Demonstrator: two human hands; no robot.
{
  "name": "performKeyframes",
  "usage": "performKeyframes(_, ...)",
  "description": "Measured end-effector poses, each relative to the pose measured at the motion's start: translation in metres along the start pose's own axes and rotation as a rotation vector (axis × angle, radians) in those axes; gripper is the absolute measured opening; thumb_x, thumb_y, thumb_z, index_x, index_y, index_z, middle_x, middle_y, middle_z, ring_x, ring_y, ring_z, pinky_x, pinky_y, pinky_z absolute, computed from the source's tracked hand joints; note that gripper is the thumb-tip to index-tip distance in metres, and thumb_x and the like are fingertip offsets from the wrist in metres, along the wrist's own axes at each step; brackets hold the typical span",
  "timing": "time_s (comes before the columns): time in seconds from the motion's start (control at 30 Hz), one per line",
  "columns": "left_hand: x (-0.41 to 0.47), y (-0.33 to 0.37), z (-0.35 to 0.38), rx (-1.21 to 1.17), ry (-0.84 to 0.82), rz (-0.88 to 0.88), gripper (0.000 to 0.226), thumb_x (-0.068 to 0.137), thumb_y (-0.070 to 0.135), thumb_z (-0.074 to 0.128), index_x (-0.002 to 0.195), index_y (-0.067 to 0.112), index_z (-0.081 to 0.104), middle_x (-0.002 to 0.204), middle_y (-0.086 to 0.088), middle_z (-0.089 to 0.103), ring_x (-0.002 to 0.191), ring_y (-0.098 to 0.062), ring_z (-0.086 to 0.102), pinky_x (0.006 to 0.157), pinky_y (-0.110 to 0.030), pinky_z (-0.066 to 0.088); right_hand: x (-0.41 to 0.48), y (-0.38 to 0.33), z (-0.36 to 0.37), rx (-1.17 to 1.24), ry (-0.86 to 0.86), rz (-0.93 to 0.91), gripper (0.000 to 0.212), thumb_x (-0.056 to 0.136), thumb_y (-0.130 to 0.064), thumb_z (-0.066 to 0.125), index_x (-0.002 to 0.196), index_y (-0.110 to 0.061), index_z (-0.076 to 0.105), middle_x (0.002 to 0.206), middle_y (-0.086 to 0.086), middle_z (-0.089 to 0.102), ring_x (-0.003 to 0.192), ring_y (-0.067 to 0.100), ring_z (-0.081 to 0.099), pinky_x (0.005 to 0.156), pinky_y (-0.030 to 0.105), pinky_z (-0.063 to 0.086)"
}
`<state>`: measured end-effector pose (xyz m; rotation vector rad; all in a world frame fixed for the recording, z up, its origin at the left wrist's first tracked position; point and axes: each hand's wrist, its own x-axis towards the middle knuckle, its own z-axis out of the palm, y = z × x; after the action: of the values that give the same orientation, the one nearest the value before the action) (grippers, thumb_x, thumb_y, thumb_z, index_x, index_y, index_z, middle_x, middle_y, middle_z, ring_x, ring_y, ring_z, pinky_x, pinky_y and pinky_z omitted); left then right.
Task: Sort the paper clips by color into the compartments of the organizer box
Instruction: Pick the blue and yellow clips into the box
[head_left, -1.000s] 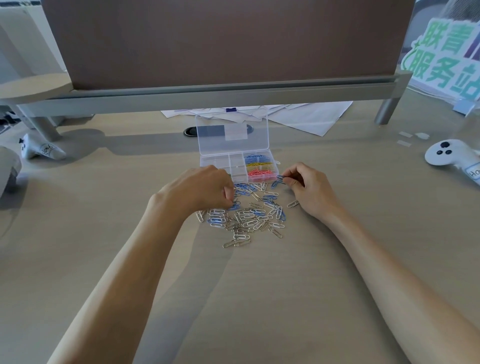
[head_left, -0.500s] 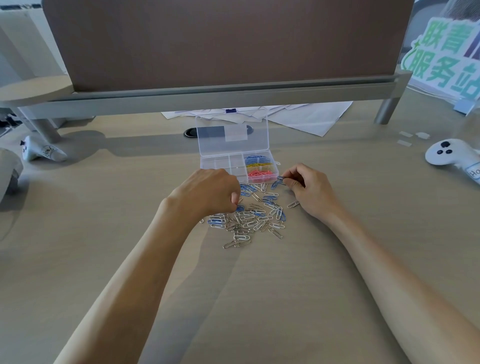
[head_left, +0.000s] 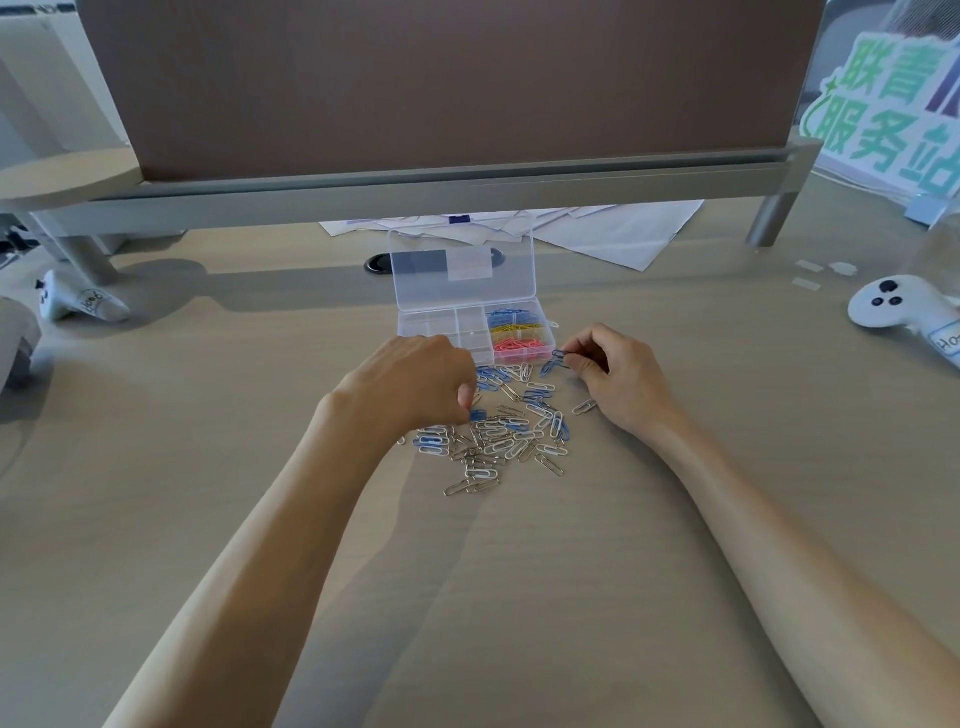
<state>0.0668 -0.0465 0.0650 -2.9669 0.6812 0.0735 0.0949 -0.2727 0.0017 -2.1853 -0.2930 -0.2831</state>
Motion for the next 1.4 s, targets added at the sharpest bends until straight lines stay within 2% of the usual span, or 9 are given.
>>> performKeyframes(0.27, 0.0, 0.012, 0.001, 0.173, 0.065, 0.039, 0.016, 0.082, 0.031, 0.058, 0.092, 0.026, 0.069, 0.093, 0.0, 0.066, 0.087, -0.022, 0.061, 0.066, -0.028, 0.038, 0.0, 0.002, 0.001, -0.013, 0.002, 0.001, 0.008, 0.091, -0.006, 0.06, 0.092, -0.012, 0.065, 0.075, -0.013, 0.06, 0.067, 0.0, 0.053, 0.061, 0.006, 0.038)
performKeyframes(0.47, 0.0, 0.01, 0.002, 0.143, 0.062, 0.037, 0.014, 0.082, 0.033, 0.058, 0.09, 0.029, 0.069, 0.093, 0.002, 0.068, 0.086, -0.02, 0.062, 0.066, -0.028, 0.035, 0.0, 0.0, 0.001, -0.004, 0.005, 0.007, 0.009, 0.091, -0.006, 0.061, 0.09, -0.014, 0.065, 0.074, -0.014, 0.06, 0.065, -0.007, 0.053, 0.06, 0.005, 0.037)
performKeyframes(0.73, -0.001, 0.01, 0.006, 0.216, 0.108, 0.066, 0.025, 0.085, 0.037, 0.051, 0.091, 0.022, 0.07, 0.088, -0.001, 0.068, 0.082, -0.023, 0.062, 0.065, -0.028, 0.036, 0.0, 0.0, 0.0, -0.039, 0.009, 0.003, 0.008, 0.091, -0.007, 0.061, 0.093, -0.013, 0.066, 0.076, -0.015, 0.059, 0.069, -0.001, 0.054, 0.06, 0.004, 0.037)
performKeyframes(0.9, -0.001, 0.008, 0.009, 0.241, 0.114, 0.077, 0.021, 0.08, 0.03, 0.052, 0.086, 0.021, 0.069, 0.084, 0.001, 0.068, 0.079, -0.021, 0.062, 0.062, -0.026, 0.034, 0.0, 0.001, 0.0, -0.046, 0.003, 0.004, 0.009, 0.091, -0.008, 0.061, 0.092, -0.015, 0.065, 0.076, -0.015, 0.06, 0.069, 0.0, 0.054, 0.06, 0.005, 0.038)
performKeyframes(1.13, 0.0, 0.009, 0.01, 0.265, 0.104, 0.079, 0.02, 0.08, 0.029, 0.052, 0.088, 0.02, 0.069, 0.087, 0.001, 0.067, 0.081, -0.023, 0.062, 0.062, -0.027, 0.035, 0.0, 0.001, 0.001, -0.054, 0.005, 0.001, 0.007, 0.09, -0.007, 0.062, 0.092, -0.013, 0.066, 0.075, -0.016, 0.059, 0.068, -0.001, 0.054, 0.06, 0.004, 0.036)
performKeyframes(1.23, 0.0, 0.008, 0.012, 0.245, 0.119, 0.067, 0.021, 0.081, 0.029, 0.051, 0.089, 0.022, 0.069, 0.087, 0.001, 0.068, 0.081, -0.022, 0.063, 0.061, -0.027, 0.035, 0.0, 0.001, 0.001, -0.055, 0.01, -0.002, 0.007, 0.09, -0.007, 0.062, 0.092, -0.012, 0.066, 0.075, -0.017, 0.058, 0.068, -0.002, 0.054, 0.06, 0.004, 0.036)
performKeyframes(1.4, 0.0, 0.0, 0.011, 0.077, 0.147, 0.036, 0.021, 0.08, 0.034, 0.053, 0.092, 0.029, 0.069, 0.092, 0.007, 0.07, 0.085, -0.02, 0.064, 0.068, -0.028, 0.044, 0.001, 0.001, -0.001, -0.019, 0.041, 0.012, 0.008, 0.091, -0.007, 0.061, 0.092, -0.013, 0.066, 0.076, -0.018, 0.059, 0.067, -0.01, 0.054, 0.06, 0.003, 0.036)
